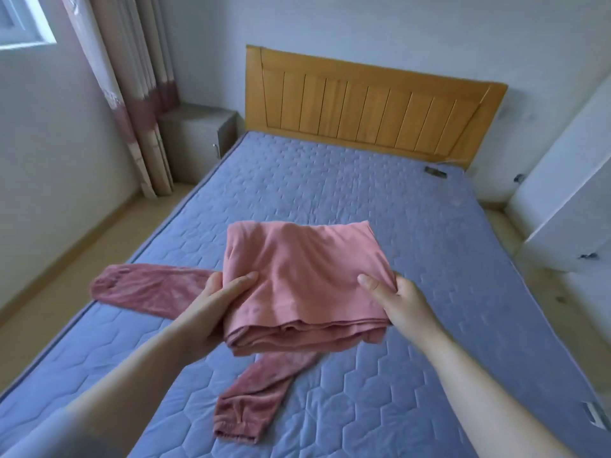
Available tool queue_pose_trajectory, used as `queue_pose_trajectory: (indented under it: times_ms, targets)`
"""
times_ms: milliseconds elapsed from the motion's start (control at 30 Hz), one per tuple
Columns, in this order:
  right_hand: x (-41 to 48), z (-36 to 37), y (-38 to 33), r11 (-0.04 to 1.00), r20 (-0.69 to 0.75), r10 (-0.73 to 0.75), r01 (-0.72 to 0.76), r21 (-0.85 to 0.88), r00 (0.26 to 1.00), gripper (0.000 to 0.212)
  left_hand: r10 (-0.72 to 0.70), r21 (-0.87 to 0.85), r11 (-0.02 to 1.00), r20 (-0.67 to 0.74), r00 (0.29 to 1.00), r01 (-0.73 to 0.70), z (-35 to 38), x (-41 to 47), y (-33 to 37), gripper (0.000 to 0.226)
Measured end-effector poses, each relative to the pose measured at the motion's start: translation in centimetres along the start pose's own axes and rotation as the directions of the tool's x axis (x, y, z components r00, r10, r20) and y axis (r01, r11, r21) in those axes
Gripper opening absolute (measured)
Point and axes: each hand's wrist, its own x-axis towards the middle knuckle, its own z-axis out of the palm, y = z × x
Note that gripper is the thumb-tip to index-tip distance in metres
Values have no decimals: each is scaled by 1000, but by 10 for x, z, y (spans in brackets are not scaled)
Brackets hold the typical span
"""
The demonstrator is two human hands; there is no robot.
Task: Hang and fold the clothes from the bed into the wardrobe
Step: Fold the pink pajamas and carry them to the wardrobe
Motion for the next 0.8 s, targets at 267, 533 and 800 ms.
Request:
queue_pose_trajectory:
  times_ms: [267,533,800]
  targets:
    - [-29,-101,-130,982,-229,-158,178,67,961,30,285,134,937,237,929,-322,67,-46,127,103]
    - [-98,-123,-194,947,-349,-143,231,225,926,53,360,46,896,510,781,-443,83,-80,201,80]
    - [-192,-138,-216,901,-502,31,193,388,865,47,254,67,894,738,625,-443,124,-114,224,67]
